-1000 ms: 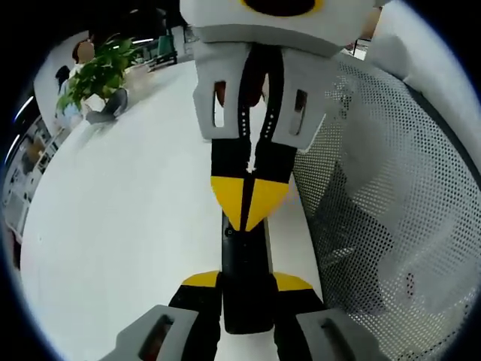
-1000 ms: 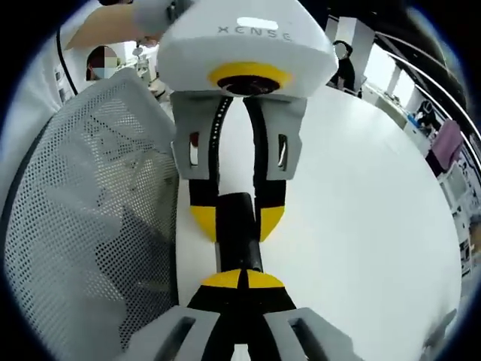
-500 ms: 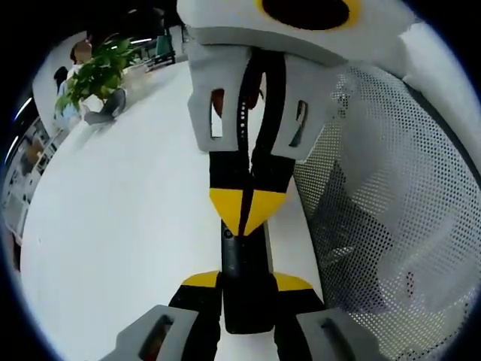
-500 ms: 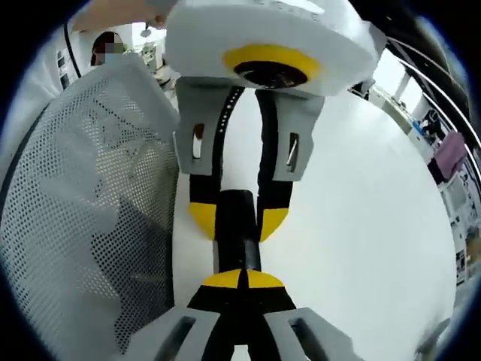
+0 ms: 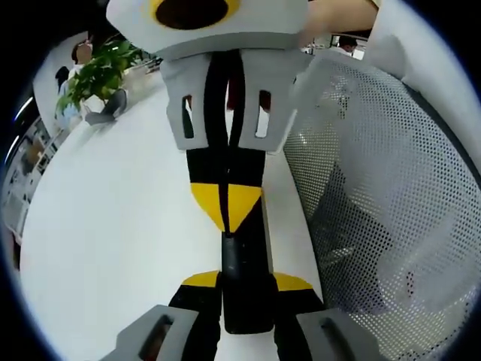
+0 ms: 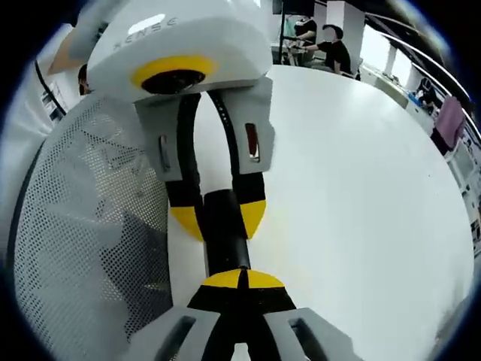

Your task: Press the specified remote control buttons in sequence, fully releasing each button before pressing the next.

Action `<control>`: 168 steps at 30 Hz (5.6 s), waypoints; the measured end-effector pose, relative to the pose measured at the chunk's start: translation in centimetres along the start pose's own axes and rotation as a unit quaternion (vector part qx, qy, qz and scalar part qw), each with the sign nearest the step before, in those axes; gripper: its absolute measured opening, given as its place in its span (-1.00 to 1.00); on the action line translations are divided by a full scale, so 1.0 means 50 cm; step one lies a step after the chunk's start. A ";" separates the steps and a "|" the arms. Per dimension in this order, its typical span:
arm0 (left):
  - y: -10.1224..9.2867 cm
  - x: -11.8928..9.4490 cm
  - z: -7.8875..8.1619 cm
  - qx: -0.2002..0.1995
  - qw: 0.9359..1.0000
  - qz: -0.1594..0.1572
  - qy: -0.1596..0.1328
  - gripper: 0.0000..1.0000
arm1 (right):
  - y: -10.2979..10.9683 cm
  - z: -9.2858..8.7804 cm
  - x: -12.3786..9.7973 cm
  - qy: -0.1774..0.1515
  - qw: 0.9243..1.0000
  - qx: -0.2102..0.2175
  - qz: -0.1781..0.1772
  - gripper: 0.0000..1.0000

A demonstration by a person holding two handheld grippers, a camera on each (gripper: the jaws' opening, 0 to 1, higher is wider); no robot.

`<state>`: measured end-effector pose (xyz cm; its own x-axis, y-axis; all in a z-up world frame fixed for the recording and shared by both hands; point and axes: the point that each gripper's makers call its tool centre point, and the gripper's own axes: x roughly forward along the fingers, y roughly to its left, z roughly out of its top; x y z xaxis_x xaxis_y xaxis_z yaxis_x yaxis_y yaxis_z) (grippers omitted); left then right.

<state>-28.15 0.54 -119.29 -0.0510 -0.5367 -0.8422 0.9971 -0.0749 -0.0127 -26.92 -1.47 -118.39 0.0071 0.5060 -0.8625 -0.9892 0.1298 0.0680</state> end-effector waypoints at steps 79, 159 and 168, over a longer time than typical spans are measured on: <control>-0.006 0.001 0.007 -0.025 0.999 0.016 -0.041 -0.52 | 0.033 0.035 0.023 -0.031 0.997 -0.068 -0.010 -1.00; 0.087 -0.239 0.079 -0.268 0.865 0.304 -0.295 0.61 | 0.012 -0.071 -0.012 -0.037 0.998 0.031 -0.036 -0.44; 0.085 -0.308 0.050 -0.264 0.824 0.390 -0.315 1.00 | 0.019 -0.053 -0.005 -0.031 0.999 0.013 -0.030 -0.54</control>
<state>-23.28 6.38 -105.04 0.7639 -0.5906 -0.2599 0.6174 0.7862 0.0280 -28.23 -3.73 -119.45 0.0750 0.5477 -0.8333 -0.9827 0.1825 0.0315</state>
